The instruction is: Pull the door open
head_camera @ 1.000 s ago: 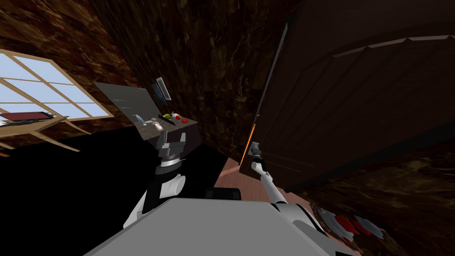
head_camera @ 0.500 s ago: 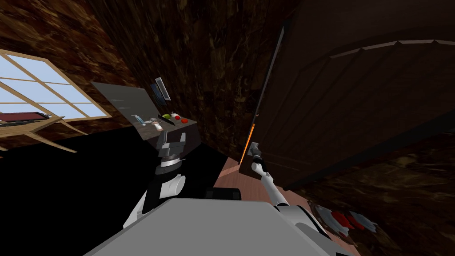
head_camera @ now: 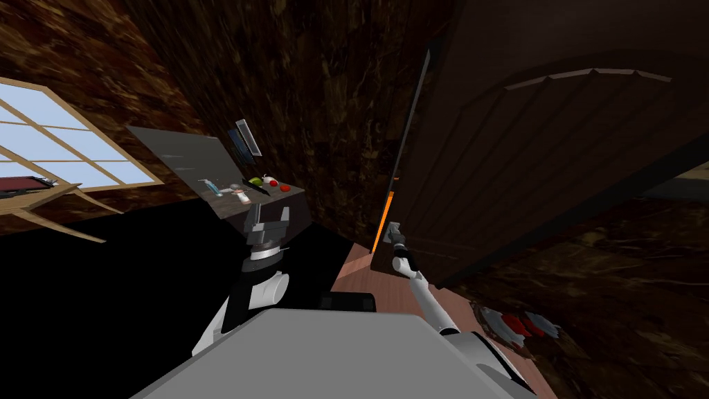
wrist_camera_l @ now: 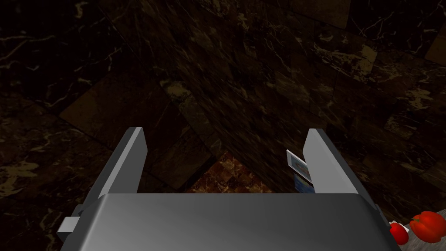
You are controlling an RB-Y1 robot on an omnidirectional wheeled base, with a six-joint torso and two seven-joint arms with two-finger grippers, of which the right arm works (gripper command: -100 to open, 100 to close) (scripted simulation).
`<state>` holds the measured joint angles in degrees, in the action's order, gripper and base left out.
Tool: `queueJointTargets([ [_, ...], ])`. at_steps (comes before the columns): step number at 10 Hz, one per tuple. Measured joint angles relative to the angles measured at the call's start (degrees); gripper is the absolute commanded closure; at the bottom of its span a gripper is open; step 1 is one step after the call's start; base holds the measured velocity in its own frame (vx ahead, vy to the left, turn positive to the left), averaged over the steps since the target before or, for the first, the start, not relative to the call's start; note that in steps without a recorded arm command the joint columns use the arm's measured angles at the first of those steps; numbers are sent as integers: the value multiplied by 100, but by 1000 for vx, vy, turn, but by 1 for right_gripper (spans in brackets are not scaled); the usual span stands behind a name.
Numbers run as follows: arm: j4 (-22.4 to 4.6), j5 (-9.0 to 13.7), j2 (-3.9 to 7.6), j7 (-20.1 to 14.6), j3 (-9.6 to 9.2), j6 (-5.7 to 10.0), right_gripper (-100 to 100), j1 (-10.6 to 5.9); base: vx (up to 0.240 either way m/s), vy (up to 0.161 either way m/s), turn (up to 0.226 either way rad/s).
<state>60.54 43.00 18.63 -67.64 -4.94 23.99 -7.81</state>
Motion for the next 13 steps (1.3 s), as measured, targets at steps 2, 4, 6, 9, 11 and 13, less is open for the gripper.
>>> queueJointTargets([
  [2, 335, -66, 139, -184, -302, -32, 100, 225, -85, -52, -83],
  [4, 763, -118, 251, -303, -553, -148, 100, 492, -57, -64, -83],
  [6, 974, -185, 386, -517, -873, -130, 100, 622, -40, -91, -55],
  [9, 1333, -251, 502, -698, -1187, -191, 100, 813, -37, -77, -43],
  [11, 1424, -272, 531, -738, -1273, -205, 100, 893, 14, 10, 8],
  [13, 1663, -328, 695, -792, -1355, -157, 100, 1125, 54, 58, -37],
])
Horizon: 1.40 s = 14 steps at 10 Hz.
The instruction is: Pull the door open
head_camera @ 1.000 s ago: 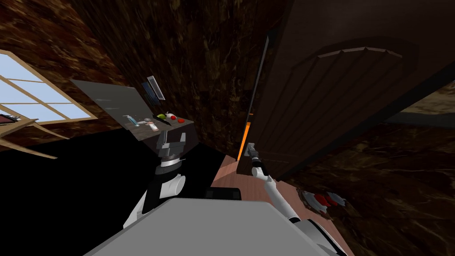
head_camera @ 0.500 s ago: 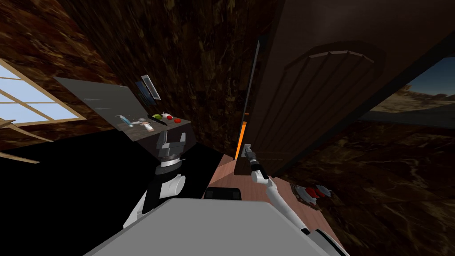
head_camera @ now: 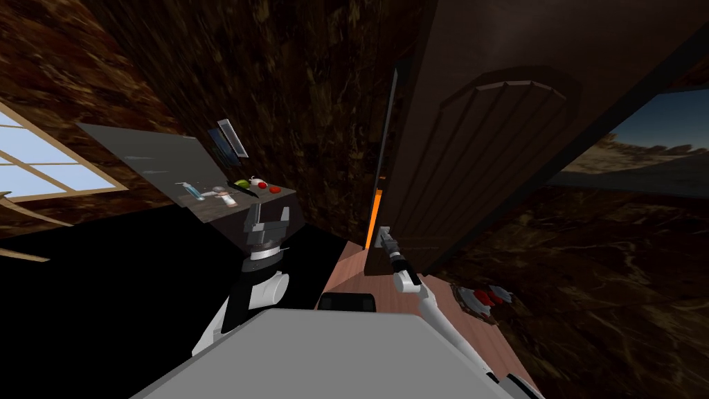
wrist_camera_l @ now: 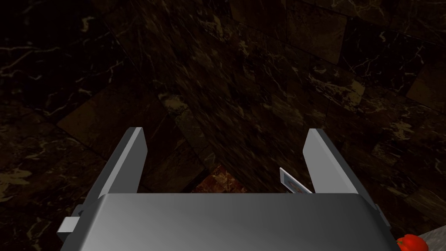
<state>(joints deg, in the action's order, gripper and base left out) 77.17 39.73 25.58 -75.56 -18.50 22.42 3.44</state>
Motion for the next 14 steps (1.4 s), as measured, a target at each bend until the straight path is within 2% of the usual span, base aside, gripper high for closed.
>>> queueJointTargets([
  [2, 89, -61, 161, -100, -126, 154, 100, 120, 30, 9, -9],
  [4, 243, -109, 286, -165, -221, 239, 100, 249, 15, 6, -20],
  [5, 253, -156, 335, -210, -312, 358, 100, 302, -2, 12, -6],
  [7, 602, -177, 433, -183, -348, 306, 100, 561, -1, 1, -31],
  [8, 565, -206, 462, -218, -423, 368, 100, 549, -1, -5, -11],
  [11, 813, -269, 673, -322, -595, 498, 100, 780, 0, -15, -39],
  [12, 832, -283, 759, -385, -666, 535, 100, 783, -3, -36, -36],
  [14, 961, -331, 833, -419, -771, 639, 100, 921, -9, -27, -21],
])
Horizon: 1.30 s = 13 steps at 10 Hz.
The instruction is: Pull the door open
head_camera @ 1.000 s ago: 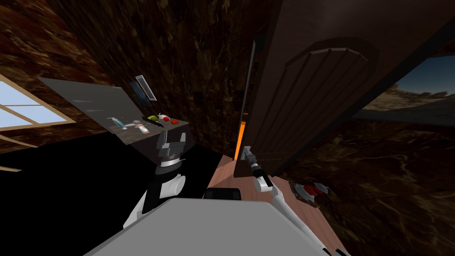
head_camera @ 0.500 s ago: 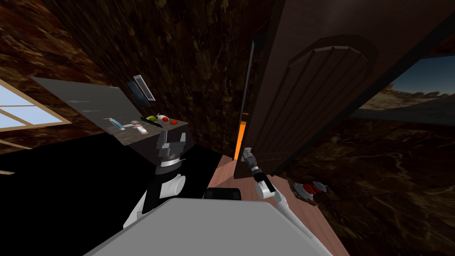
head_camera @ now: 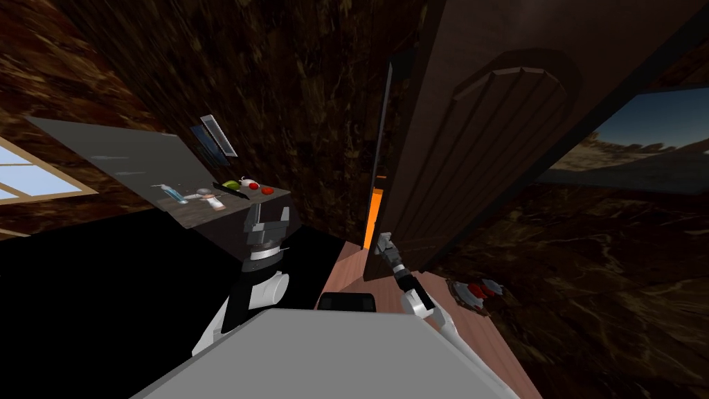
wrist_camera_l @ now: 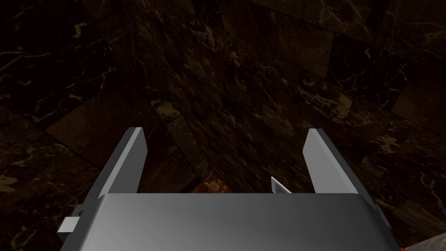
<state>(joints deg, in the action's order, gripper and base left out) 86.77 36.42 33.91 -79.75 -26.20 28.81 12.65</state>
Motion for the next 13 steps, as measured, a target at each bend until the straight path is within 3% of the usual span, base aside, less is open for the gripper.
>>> queueJointTargets([
  [5, 419, -91, 272, -81, -268, 164, 100, 371, -19, -75, -59],
  [8, 559, -148, 478, -194, -452, 340, 100, 534, -25, -86, -26],
  [11, 774, -161, 567, -184, -545, 288, 100, 712, 8, -49, 1],
  [13, 658, -184, 757, -286, -653, 579, 100, 811, 69, 24, 6],
])
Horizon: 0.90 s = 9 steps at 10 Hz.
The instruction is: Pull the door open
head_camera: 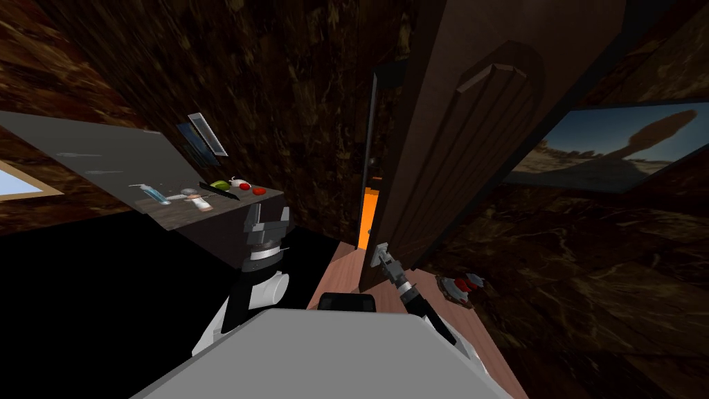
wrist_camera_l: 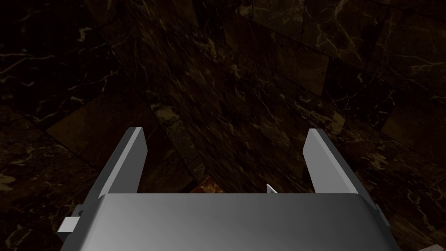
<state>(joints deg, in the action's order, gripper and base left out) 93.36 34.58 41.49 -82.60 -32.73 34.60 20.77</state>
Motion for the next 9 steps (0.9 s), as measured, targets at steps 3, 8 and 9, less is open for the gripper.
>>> queueJointTargets([
  [3, -117, -43, 311, -157, -126, 480, 100, 135, 12, 6, 9],
  [8, -288, -136, 696, -366, -291, 1147, 100, 335, -4, -1, -1],
  [9, -324, -147, 748, -407, -317, 1256, 100, 353, 0, 0, 0],
])
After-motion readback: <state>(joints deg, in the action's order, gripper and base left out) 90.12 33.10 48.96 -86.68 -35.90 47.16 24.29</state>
